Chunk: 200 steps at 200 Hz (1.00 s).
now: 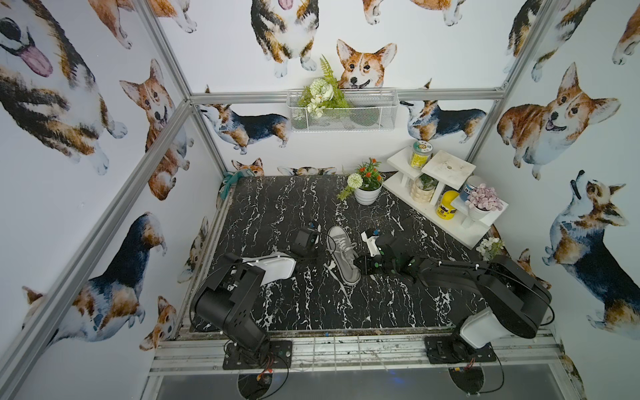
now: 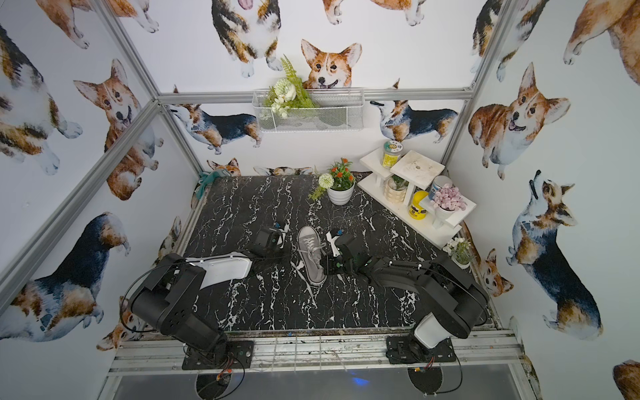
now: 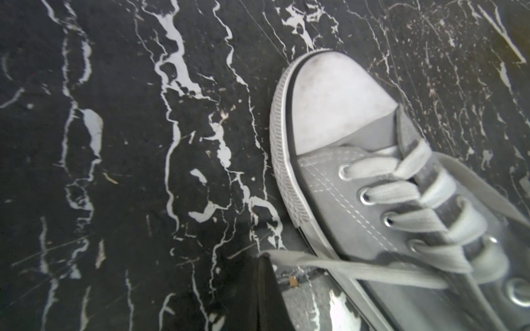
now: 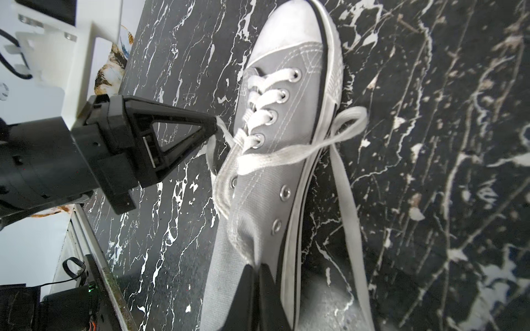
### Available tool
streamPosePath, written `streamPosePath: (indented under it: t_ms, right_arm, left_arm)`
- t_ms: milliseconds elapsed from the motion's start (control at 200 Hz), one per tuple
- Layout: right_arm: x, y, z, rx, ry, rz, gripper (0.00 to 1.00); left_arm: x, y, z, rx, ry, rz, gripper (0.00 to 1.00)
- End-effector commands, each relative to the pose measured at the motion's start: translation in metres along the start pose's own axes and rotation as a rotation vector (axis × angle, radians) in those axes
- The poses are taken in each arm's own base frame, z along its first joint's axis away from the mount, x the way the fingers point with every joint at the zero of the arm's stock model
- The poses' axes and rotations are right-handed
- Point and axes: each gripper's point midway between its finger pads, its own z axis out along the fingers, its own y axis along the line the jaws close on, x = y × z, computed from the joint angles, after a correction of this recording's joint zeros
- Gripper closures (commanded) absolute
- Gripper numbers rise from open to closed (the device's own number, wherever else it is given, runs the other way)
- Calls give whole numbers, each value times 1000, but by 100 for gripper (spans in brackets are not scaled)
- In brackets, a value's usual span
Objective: Tie the shoes
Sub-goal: Adjust the shoe at the center of the board, then cross the shoelace with the shoelace.
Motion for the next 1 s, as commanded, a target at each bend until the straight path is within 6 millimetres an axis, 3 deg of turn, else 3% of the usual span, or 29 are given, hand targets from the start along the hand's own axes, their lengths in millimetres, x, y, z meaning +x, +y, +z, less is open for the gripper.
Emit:
streamPosePath:
  t_ms: [0,200,410,546,746,996]
  right_arm:
    - [-6,12,-7,-43,-14,-62,84]
    - [-7,3,-24,-11,-6,-110,67]
    - [-10,-52,-35,204,9,-148,55]
    - [-4,-69,-30,282,51,-180,51]
    - [4,-73,-16,287,98,-203,49]
    - [17,-69,1,294,156,-248,53]
  left_arm:
    - [-6,8,-4,-33,-13,4,100]
    - [-7,4,-13,-6,-17,-10,100]
    - [-16,0,-43,12,-71,-73,100]
    - [-26,-5,-68,42,-120,-103,100]
    - [-35,-8,-85,48,-142,-109,100]
    - [-28,-4,-84,37,-134,-123,100]
